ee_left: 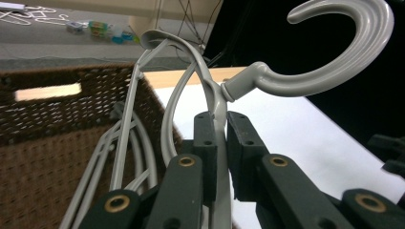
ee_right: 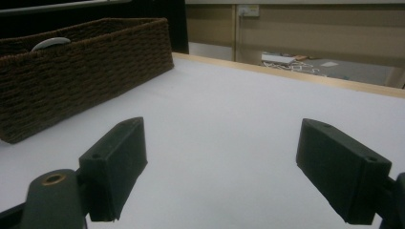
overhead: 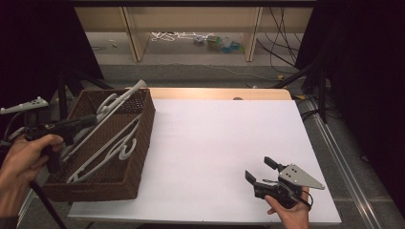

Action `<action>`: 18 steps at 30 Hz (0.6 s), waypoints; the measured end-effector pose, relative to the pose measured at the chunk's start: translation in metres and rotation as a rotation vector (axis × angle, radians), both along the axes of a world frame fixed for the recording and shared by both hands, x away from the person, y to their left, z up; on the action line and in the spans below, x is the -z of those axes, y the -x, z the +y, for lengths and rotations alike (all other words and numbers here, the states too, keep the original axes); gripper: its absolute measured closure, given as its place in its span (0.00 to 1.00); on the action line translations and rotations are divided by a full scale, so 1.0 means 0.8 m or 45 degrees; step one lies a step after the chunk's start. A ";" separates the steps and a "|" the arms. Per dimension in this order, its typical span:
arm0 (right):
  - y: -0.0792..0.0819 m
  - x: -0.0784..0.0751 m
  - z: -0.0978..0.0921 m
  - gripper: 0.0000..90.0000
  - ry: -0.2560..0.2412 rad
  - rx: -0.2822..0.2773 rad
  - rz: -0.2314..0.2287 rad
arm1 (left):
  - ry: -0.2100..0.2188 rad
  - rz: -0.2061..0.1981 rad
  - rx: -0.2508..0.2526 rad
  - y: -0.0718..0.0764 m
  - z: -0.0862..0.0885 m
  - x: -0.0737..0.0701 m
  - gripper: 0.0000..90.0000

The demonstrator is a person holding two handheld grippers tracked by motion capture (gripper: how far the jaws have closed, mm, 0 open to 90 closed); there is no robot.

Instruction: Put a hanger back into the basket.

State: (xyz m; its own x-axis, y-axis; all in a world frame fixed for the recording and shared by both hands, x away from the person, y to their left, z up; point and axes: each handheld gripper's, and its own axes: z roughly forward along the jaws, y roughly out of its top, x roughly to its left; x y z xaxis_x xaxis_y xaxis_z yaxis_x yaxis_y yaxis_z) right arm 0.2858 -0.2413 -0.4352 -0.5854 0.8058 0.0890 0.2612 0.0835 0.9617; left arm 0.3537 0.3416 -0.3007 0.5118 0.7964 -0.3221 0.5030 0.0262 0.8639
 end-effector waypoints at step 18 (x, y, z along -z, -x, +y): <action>0.000 0.000 0.000 0.20 0.015 0.000 0.007 | -0.105 0.119 0.022 -0.026 0.013 0.062 0.92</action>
